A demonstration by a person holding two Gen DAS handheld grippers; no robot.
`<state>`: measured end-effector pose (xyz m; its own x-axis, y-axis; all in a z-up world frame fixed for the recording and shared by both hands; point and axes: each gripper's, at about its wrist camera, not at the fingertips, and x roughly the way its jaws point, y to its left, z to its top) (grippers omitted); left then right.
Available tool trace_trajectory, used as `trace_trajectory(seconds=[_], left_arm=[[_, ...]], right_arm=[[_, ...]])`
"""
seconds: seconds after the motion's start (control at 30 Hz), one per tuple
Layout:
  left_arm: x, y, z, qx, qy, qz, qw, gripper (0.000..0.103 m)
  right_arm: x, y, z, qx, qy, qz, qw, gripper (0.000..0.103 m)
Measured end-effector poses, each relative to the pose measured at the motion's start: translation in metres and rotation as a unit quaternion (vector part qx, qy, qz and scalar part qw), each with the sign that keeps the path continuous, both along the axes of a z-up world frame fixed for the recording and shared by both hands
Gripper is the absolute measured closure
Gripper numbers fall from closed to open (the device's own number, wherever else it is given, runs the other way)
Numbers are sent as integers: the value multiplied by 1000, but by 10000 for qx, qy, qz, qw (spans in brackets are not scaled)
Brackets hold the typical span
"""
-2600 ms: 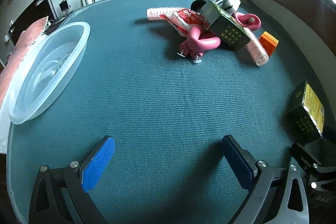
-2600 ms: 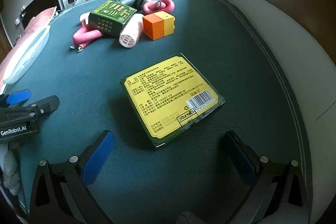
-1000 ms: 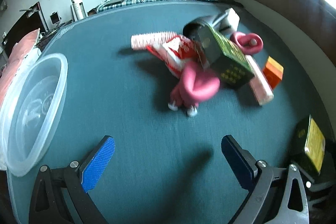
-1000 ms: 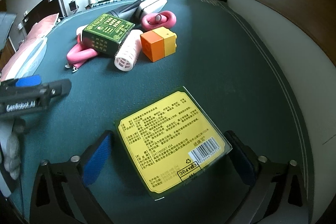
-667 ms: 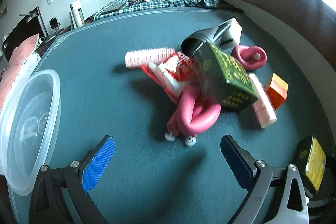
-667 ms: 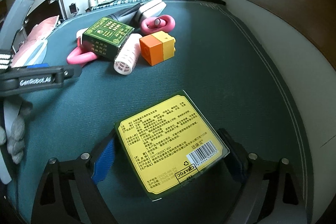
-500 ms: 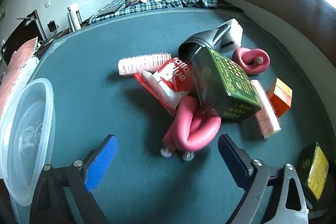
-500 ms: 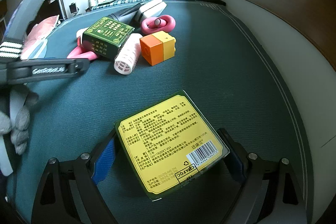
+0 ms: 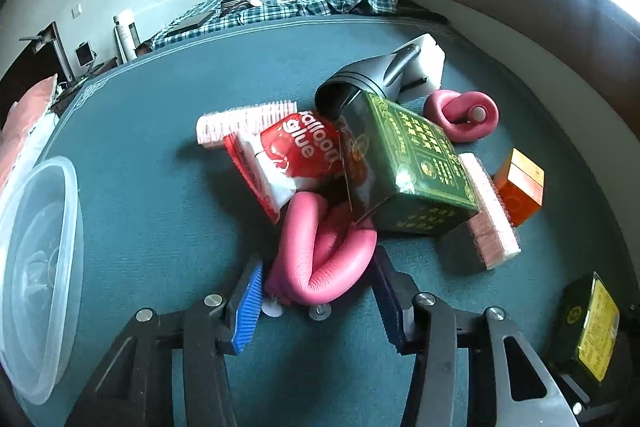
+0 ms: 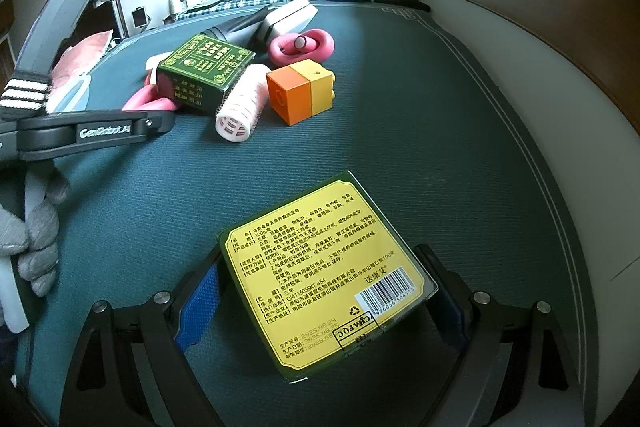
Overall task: Organize objects
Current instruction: 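Close the left tool on the pink foam tube and lift it, then carry the pink foam tube with the left tool over the clear basin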
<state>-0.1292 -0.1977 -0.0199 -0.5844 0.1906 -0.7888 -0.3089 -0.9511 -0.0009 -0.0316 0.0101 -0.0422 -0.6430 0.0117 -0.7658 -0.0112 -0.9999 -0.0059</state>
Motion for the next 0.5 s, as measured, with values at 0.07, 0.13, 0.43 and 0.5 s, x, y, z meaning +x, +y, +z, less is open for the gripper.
trace_trajectory(seconds=[0.07,0.13,0.43,0.5], left_arm=[[3,-3,0,39,-30,22,10000,50],[9,-7,1,82,-53,52,9999,50],[37,-39,4,190,-77,249,9995,50],[42,-46,7,184,-10,289,9994,50]], right_arm=[[1,1,0,-9,6,1,10000,13],[1,1,1,-30,16,1,10000,13],[4,5,3,-117,70,-24,9999,14],[4,3,3,-65,71,-34,9999,14]])
